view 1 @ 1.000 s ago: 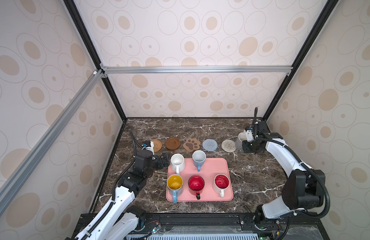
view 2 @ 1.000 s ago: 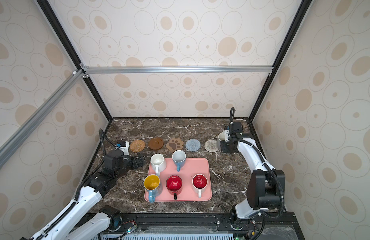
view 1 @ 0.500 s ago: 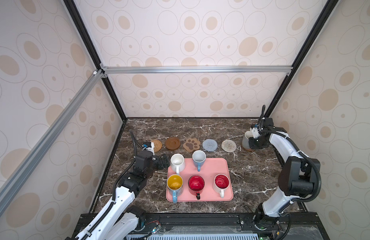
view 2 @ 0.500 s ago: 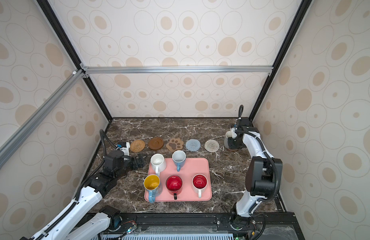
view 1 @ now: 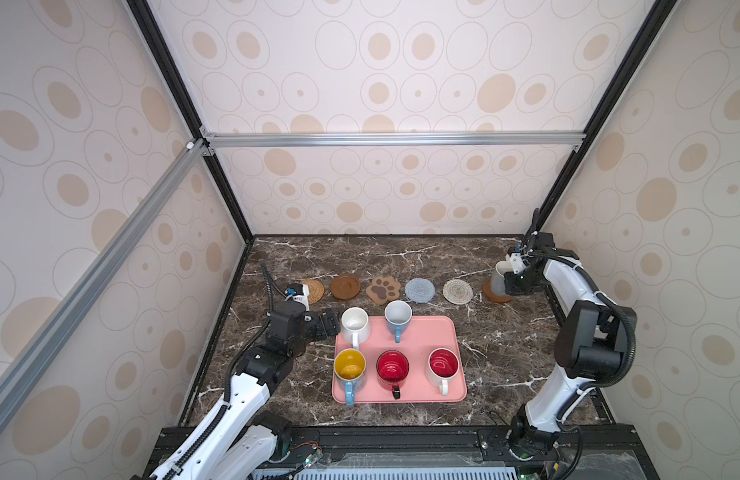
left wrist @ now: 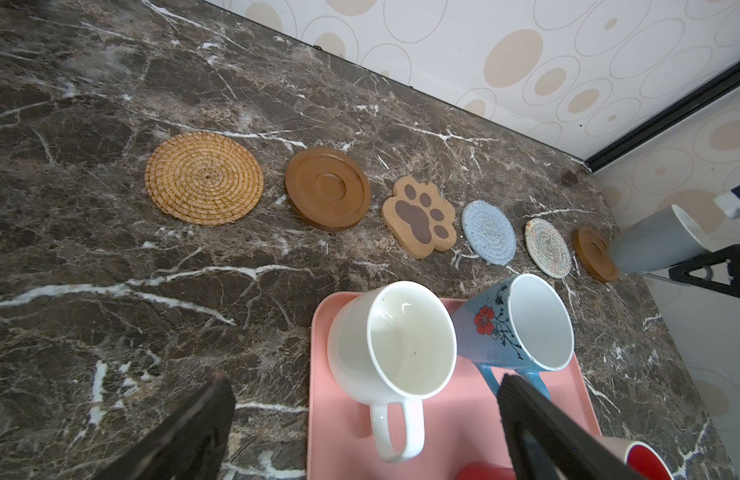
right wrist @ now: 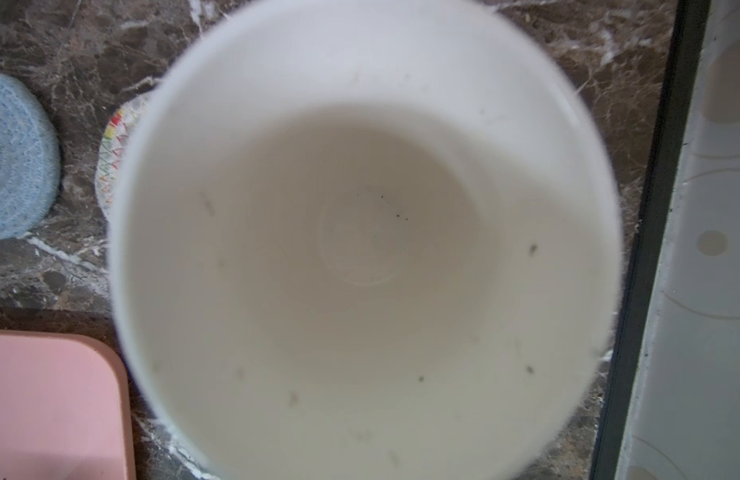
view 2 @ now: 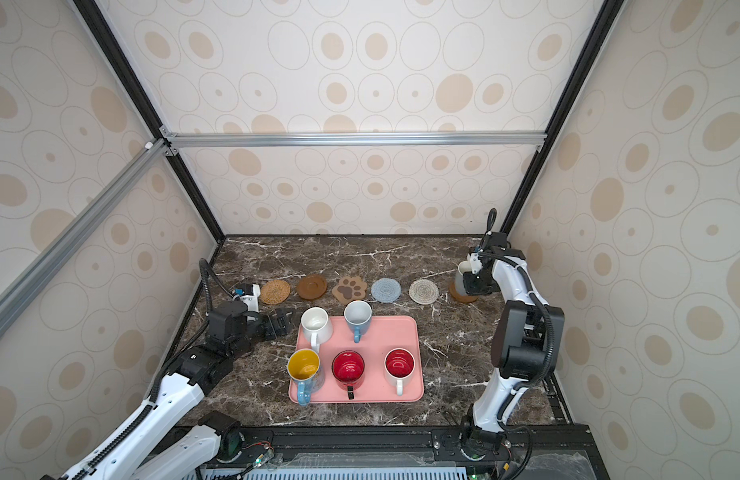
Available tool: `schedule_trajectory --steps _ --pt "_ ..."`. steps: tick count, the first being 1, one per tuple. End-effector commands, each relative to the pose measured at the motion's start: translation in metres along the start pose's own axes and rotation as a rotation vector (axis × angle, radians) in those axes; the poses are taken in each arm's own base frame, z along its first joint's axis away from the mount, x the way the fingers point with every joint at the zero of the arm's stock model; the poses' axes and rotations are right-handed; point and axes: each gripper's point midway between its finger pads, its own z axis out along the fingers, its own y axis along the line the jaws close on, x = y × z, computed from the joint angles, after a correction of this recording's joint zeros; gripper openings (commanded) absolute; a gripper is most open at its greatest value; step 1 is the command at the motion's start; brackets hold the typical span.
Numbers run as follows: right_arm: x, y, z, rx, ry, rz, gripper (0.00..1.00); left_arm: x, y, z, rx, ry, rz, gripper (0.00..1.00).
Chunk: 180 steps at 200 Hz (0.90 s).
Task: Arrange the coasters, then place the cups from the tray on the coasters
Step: 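Lower the held white mug onto the small wooden coaster and open the right gripper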
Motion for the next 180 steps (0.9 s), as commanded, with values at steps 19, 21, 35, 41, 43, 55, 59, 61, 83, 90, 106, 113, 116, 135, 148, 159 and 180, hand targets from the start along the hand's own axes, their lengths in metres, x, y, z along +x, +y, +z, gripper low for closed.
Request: schedule_trajectory --steps 19,21,35,41,43,55,59,61,83,90,106,113,116,135,148,159,180 --pt "-0.011 -0.007 0.000 -0.016 -0.023 -0.012 0.11 -0.008 -0.005 -0.005 0.010 -0.020 0.006 1.00" --pt "-0.011 -0.006 0.001 -0.018 -0.022 -0.012 0.11 -0.008 -0.005 -0.005 0.010 -0.019 0.006 1.00" --pt "-0.012 -0.007 0.002 -0.020 -0.020 -0.012 0.12 -0.009 -0.005 -0.005 0.009 -0.020 0.004 1.00" --pt "-0.013 -0.007 0.002 -0.020 -0.021 -0.012 0.12 -0.008 -0.005 -0.005 0.010 -0.018 0.003 1.00" --pt "-0.013 -0.008 0.002 -0.020 -0.022 -0.011 0.12 -0.008 -0.005 -0.005 0.010 -0.017 0.003 1.00" --pt "-0.014 -0.007 0.003 -0.021 -0.021 -0.012 0.12 -0.008 -0.005 -0.005 0.010 -0.016 0.001 1.00" --pt "-0.015 -0.008 0.003 -0.020 -0.022 -0.012 0.12 -0.008 -0.005 -0.005 0.010 -0.016 0.001 1.00" --pt "-0.015 -0.008 0.003 -0.020 -0.021 -0.012 0.12 -0.008 -0.005 -0.005 0.010 -0.016 0.001 1.00" --pt "-0.015 -0.012 0.007 0.000 -0.012 -0.010 0.12 -0.008 -0.006 -0.005 0.011 -0.016 -0.003 1.00" --pt "-0.015 -0.014 0.008 0.010 -0.007 -0.007 0.12 -0.007 -0.005 -0.005 0.010 -0.014 -0.005 1.00" --pt "-0.016 -0.016 0.010 0.017 -0.004 -0.009 0.13 -0.006 -0.004 -0.005 0.008 -0.013 -0.008 1.00" --pt "-0.016 -0.016 0.011 0.014 -0.002 -0.009 0.13 -0.005 -0.004 -0.005 0.008 -0.013 -0.009 1.00" --pt "-0.017 -0.016 0.011 0.015 -0.002 -0.009 0.13 -0.005 -0.004 -0.004 0.007 -0.012 -0.009 1.00" --pt "-0.017 -0.016 0.013 0.010 0.000 -0.008 0.13 -0.004 -0.003 -0.003 0.007 -0.012 -0.011 1.00" --pt "-0.018 -0.015 0.014 0.002 -0.001 -0.007 0.13 -0.004 -0.004 -0.002 0.009 -0.011 -0.009 1.00" --pt "-0.018 -0.015 0.015 0.001 -0.002 -0.008 0.13 -0.005 -0.004 -0.002 0.009 -0.012 -0.009 1.00" --pt "-0.019 -0.015 0.016 0.004 0.000 -0.009 0.14 -0.007 -0.005 0.000 0.012 -0.016 -0.010 1.00"
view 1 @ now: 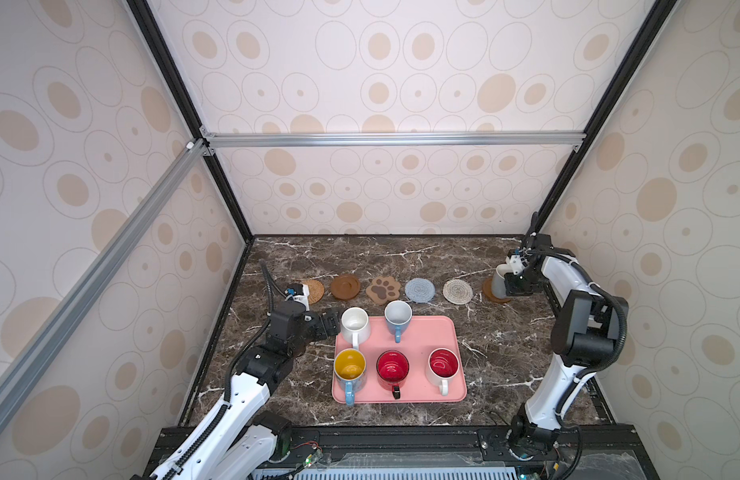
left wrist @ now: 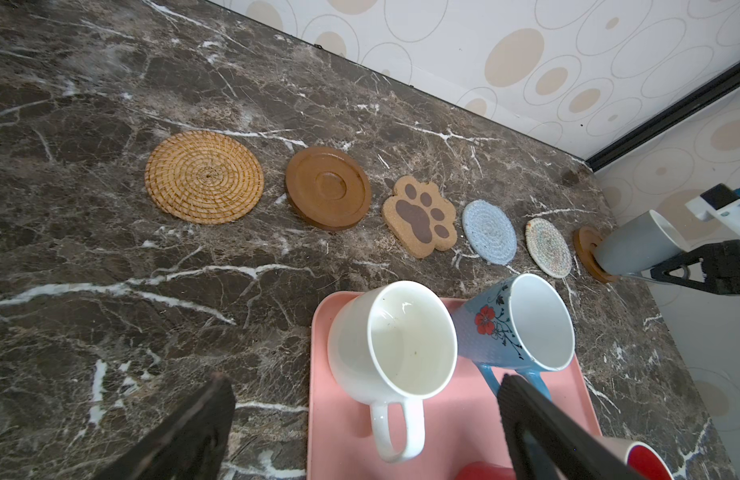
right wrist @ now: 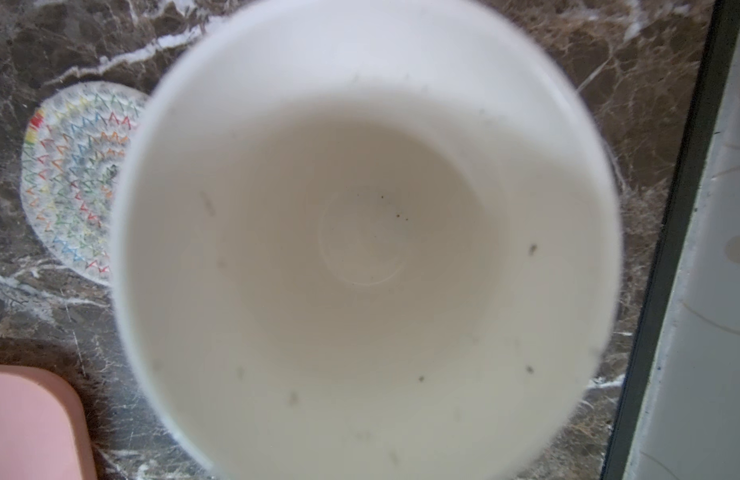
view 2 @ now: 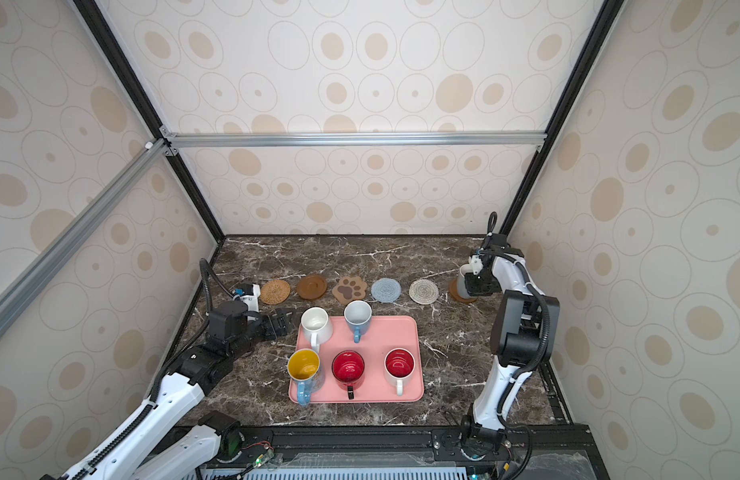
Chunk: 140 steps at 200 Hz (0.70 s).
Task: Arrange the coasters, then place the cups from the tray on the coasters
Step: 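Lower the held white mug onto the small wooden coaster and open the right gripper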
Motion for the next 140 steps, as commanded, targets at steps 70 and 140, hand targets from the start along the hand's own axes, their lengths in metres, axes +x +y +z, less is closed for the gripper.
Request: schedule_trajectory --steps 70,140 --pt "-0.011 -0.002 0.007 -0.011 -0.015 -0.003 0.16 -0.007 -0.006 0.001 0.013 -0.017 -0.016 1.00" --pt "-0.001 -0.003 0.013 -0.001 0.008 0.002 0.30 -0.010 -0.009 0.000 0.023 -0.018 -0.022 1.00"
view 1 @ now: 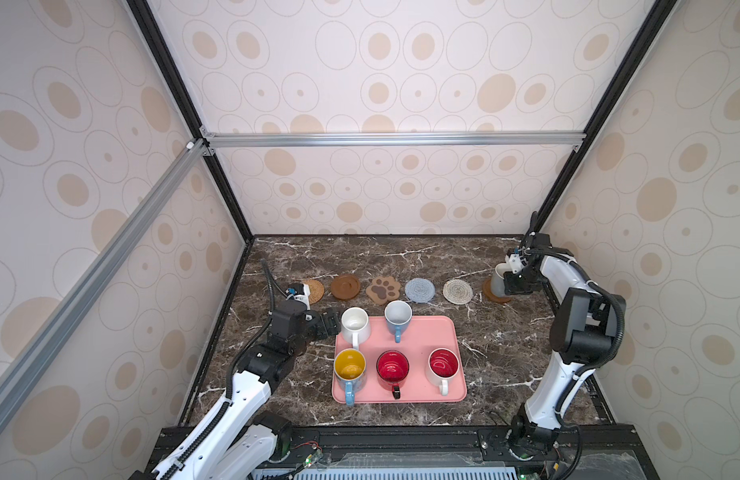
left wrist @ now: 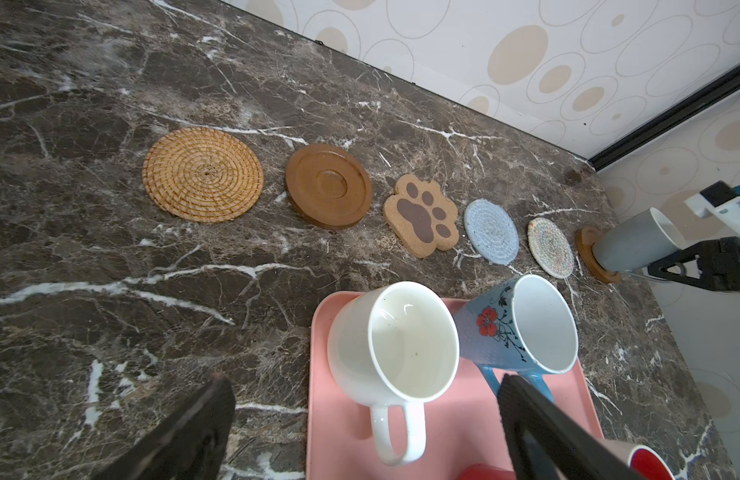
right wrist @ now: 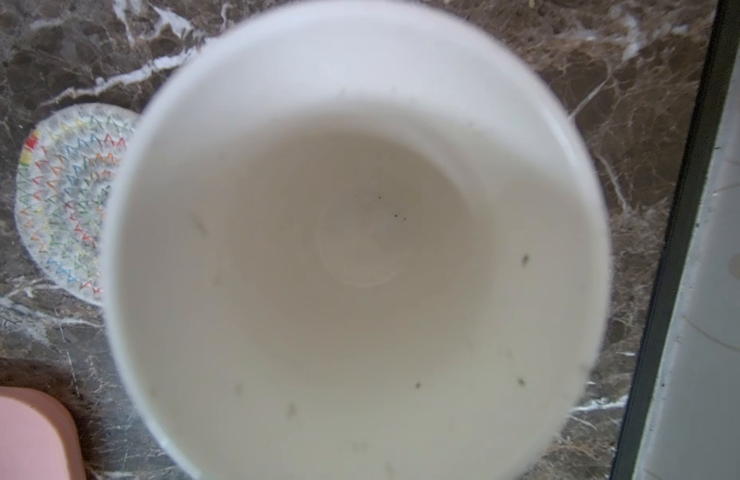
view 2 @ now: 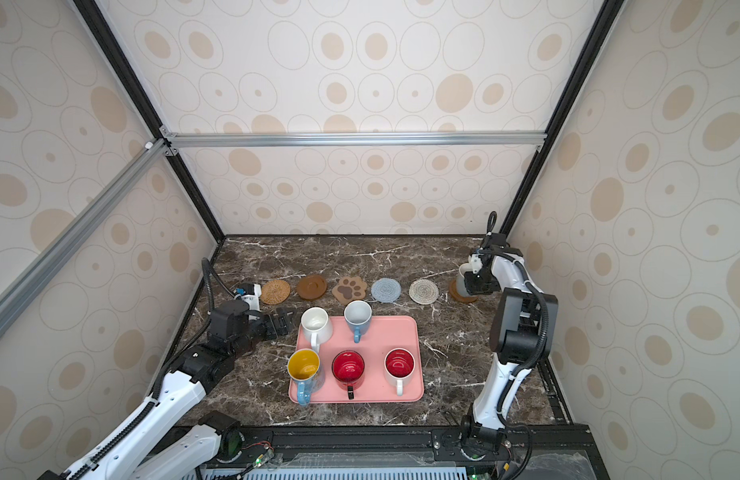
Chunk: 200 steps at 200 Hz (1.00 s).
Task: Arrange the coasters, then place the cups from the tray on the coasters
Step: 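Lower the held white mug onto the small wooden coaster and open the right gripper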
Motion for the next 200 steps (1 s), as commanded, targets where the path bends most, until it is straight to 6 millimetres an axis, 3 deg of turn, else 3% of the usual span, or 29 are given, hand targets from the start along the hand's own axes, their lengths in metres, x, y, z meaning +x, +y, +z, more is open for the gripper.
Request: schedule_trajectory --steps 1,133,200 --pt "0.007 -0.001 0.006 0.000 0.023 0.002 0.30 -0.010 -0.009 -0.003 0.027 -0.024 -0.013 1.00" --pt "0.019 -0.008 -0.001 0.056 0.030 0.012 0.38 -0.002 -0.003 -0.008 0.023 -0.025 -0.026 1.00" --pt "0.012 -0.001 -0.032 0.042 -0.044 0.028 0.62 -0.005 -0.001 -0.010 0.012 -0.043 -0.020 1.00"
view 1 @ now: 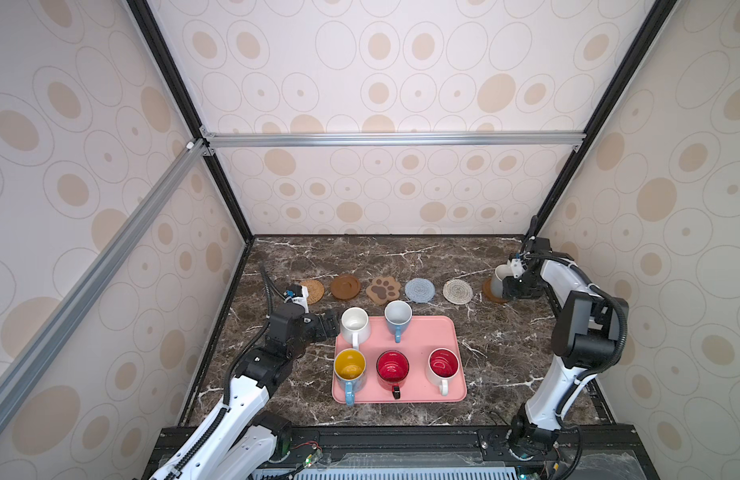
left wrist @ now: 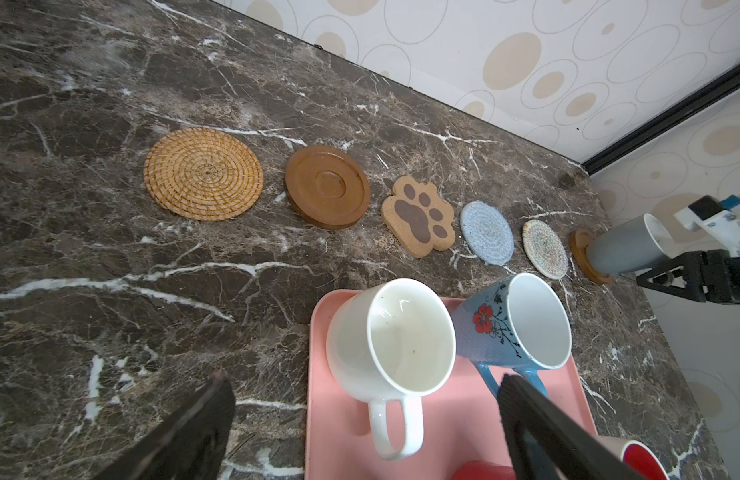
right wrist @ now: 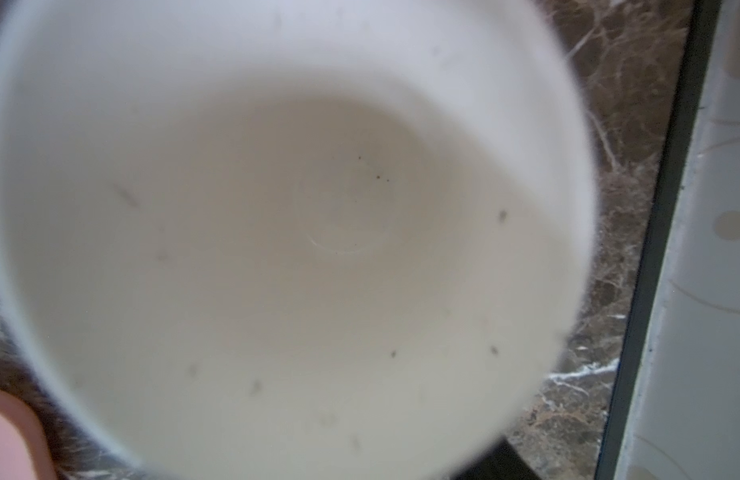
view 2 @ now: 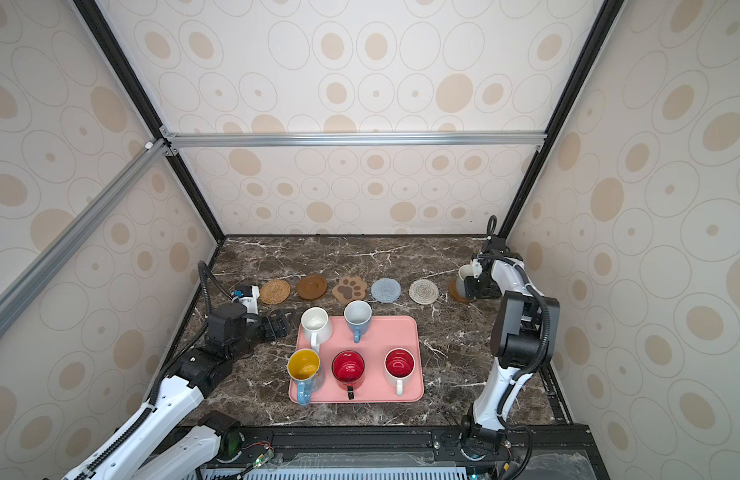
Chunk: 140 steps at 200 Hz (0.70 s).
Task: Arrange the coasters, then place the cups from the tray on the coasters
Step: 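Lower the held white mug onto the small wooden coaster and open the right gripper, then raise the right gripper and move it back over the pink tray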
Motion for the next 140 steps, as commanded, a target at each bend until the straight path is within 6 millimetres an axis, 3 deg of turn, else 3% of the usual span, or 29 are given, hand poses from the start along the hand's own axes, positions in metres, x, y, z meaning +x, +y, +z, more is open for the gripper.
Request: schedule_trajectory --steps 1,38,65,101,140 --pt "-0.003 0.003 -0.026 -0.012 -0.050 0.009 0.62 -0.006 -0.002 -0.004 0.003 -0.028 -0.006 1.00" --pt "-0.006 0.015 -0.061 -0.036 -0.112 0.030 0.67 -0.008 -0.003 -0.004 0.010 -0.040 -0.015 1.00" --pt "0.004 0.026 -0.086 0.052 -0.089 0.025 0.67 -0.007 -0.004 -0.005 0.015 -0.037 -0.018 1.00" --pt "0.020 0.076 -0.122 0.080 -0.117 -0.023 0.68 -0.001 -0.003 -0.005 0.012 0.000 -0.010 1.00" --pt "0.035 0.120 -0.155 0.001 -0.216 0.082 0.68 -0.002 0.003 -0.012 -0.013 -0.020 -0.022 1.00"
